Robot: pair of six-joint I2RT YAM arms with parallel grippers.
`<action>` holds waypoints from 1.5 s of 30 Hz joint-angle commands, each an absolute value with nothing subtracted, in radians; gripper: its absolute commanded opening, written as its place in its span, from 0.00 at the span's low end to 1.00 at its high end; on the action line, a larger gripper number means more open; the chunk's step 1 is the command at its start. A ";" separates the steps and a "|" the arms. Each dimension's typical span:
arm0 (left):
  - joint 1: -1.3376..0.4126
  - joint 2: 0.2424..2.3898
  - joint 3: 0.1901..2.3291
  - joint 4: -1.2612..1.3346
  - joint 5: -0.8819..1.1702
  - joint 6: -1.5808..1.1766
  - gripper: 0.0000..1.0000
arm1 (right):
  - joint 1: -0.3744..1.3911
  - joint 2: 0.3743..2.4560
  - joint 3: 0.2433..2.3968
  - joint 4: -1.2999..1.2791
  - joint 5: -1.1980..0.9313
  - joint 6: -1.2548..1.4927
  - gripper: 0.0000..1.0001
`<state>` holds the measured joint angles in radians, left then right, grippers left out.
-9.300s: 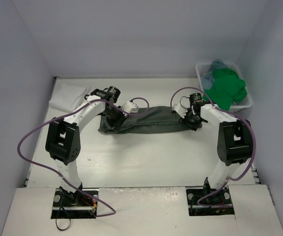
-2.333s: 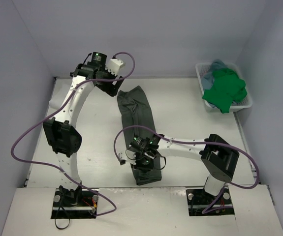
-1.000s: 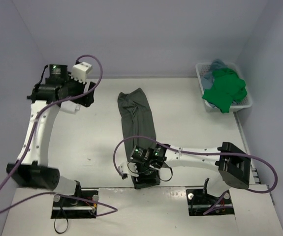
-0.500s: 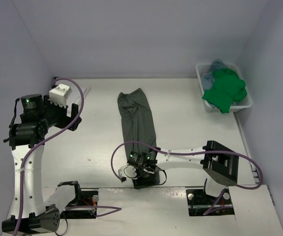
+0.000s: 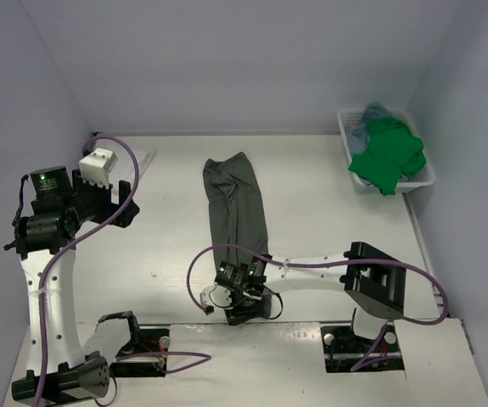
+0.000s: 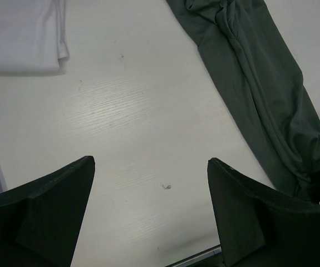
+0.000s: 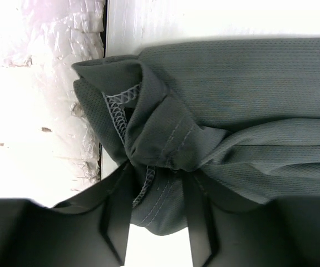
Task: Fold and stack the t-shirts
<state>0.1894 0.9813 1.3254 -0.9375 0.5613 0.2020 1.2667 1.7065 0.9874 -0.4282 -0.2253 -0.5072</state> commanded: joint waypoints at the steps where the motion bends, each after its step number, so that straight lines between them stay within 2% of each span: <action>1: 0.207 0.979 1.338 -0.888 0.620 0.189 0.77 | 1.284 1.761 0.957 -0.425 -0.319 -0.506 0.32; 10: 0.236 0.999 1.341 -0.881 0.653 0.179 0.77 | 1.284 1.691 0.959 -0.422 -0.319 -0.528 0.00; 28: 0.264 1.000 1.310 -0.871 0.683 0.179 0.77 | 1.238 1.506 1.084 -0.459 -0.310 -0.600 0.00; 39: 0.282 0.996 1.296 -0.864 0.716 0.173 0.77 | 1.013 1.574 1.231 -0.459 -0.366 -0.724 0.00; 45: 0.293 0.997 1.287 -0.856 0.730 0.172 0.76 | 0.960 1.631 1.305 -0.459 -0.396 -0.753 0.00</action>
<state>0.2836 1.0008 1.2751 -0.9096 0.6907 0.1780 0.9794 1.6108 1.2419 -0.4576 -0.3542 -0.7132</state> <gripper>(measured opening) 0.764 0.064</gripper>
